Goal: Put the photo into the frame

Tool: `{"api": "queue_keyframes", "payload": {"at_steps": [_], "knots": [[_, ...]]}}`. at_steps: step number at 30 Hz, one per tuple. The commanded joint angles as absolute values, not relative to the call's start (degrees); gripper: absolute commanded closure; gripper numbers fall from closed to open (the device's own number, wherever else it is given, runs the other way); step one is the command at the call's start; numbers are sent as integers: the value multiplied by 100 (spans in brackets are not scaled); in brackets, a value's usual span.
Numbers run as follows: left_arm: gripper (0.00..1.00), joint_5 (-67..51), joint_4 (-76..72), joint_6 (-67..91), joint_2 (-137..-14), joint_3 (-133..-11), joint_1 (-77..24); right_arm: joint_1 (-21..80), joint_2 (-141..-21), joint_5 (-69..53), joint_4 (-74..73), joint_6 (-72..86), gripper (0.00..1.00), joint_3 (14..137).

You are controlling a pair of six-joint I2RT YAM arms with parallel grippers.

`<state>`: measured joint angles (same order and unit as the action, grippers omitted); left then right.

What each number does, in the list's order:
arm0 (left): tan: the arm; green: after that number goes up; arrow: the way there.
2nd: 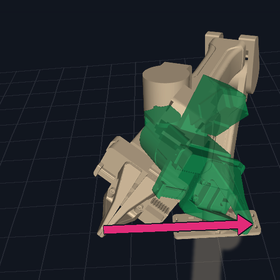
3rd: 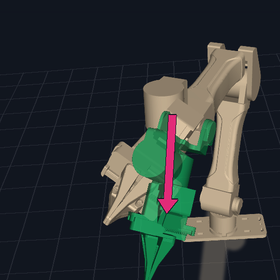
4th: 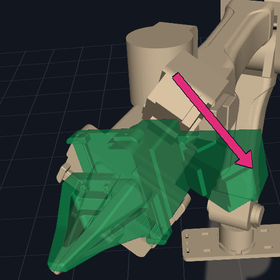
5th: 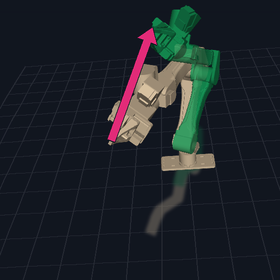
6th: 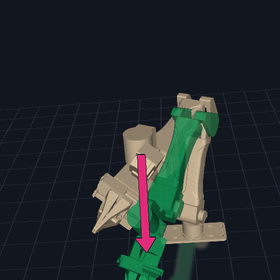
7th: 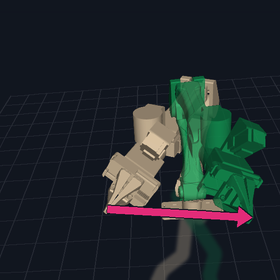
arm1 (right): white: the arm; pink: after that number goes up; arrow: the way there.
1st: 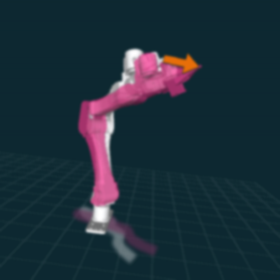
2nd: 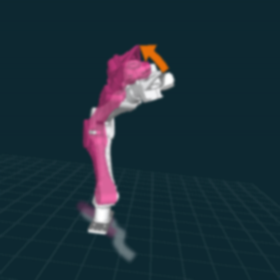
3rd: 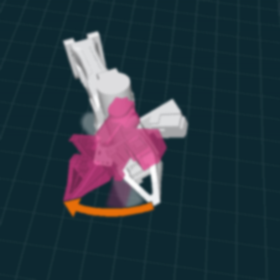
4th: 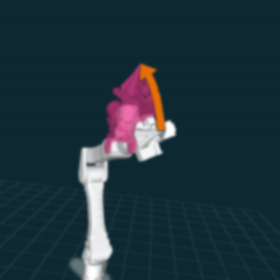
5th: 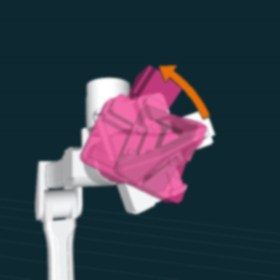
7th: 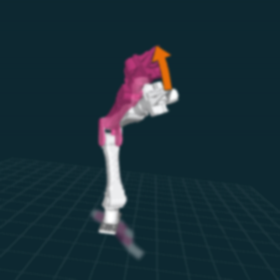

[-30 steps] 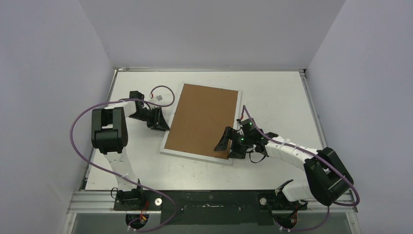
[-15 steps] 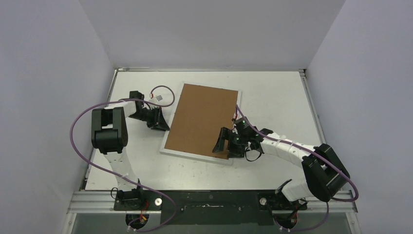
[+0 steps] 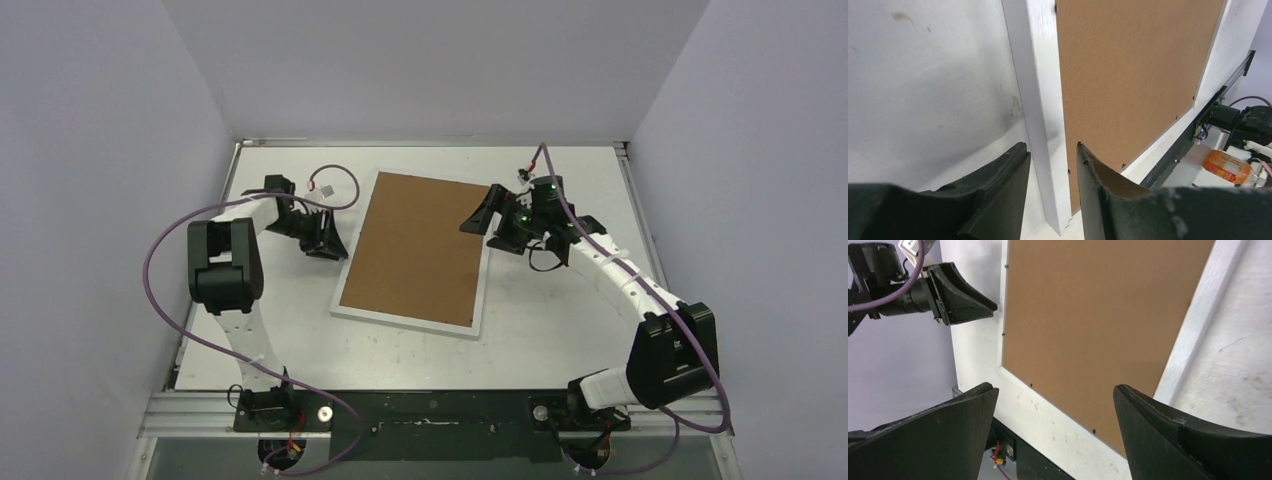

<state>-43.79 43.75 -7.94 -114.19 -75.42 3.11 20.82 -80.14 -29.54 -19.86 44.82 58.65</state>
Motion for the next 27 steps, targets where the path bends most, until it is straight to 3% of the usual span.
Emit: {"api": "queue_keyframes", "payload": {"at_steps": [1,10,27], "knots": [[60,-4408,4577,-909,-11585,-8228,347,1638,-8197,-3267,-2085,4080,11,6089],[56,-4483,4610,-753,-12546,-9438,282,1484,-9114,-3314,-1899,3942,11,6591],[78,-4608,4621,-770,-13061,-9597,121,1431,-10254,-3256,-1574,3840,12,6787]]}}
